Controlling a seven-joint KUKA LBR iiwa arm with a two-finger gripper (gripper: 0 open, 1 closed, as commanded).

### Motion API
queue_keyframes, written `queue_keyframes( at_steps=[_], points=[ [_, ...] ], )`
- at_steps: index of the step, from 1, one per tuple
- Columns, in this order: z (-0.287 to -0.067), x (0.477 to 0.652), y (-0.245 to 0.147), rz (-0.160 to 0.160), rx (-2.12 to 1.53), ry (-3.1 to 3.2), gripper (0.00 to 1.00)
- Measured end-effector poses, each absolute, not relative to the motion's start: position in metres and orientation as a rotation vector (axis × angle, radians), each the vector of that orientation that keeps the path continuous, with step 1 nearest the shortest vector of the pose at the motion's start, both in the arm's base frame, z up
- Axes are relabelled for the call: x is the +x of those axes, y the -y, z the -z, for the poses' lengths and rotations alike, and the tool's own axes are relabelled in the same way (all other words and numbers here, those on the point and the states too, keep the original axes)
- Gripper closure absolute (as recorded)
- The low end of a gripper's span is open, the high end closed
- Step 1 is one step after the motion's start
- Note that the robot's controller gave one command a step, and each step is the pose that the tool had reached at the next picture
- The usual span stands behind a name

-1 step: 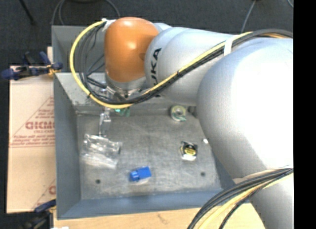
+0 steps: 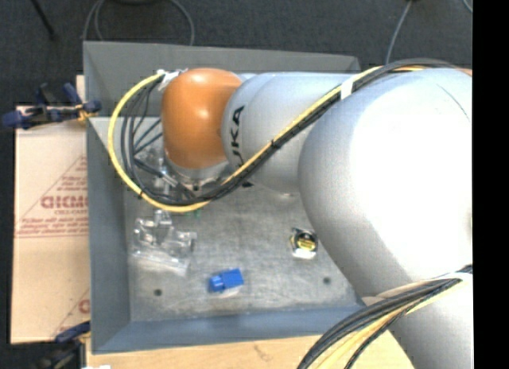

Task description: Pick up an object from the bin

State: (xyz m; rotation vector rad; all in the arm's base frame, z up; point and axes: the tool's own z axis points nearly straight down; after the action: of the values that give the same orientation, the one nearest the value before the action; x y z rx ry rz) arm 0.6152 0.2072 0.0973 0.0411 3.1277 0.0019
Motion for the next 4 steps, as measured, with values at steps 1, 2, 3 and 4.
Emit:
queue_keyframes(
  at_steps=[1,2,3,4],
  points=[
    [-0.103,0.604,-0.202,-0.004,0.172,-3.134,0.0],
    [-0.108,0.591,-0.198,-0.001,0.416,-3.111,0.0],
    [-0.102,0.597,-0.196,0.006,0.569,-3.082,0.0],
    [-0.082,0.594,-0.191,-0.007,0.762,-3.046,0.0]
  ],
)
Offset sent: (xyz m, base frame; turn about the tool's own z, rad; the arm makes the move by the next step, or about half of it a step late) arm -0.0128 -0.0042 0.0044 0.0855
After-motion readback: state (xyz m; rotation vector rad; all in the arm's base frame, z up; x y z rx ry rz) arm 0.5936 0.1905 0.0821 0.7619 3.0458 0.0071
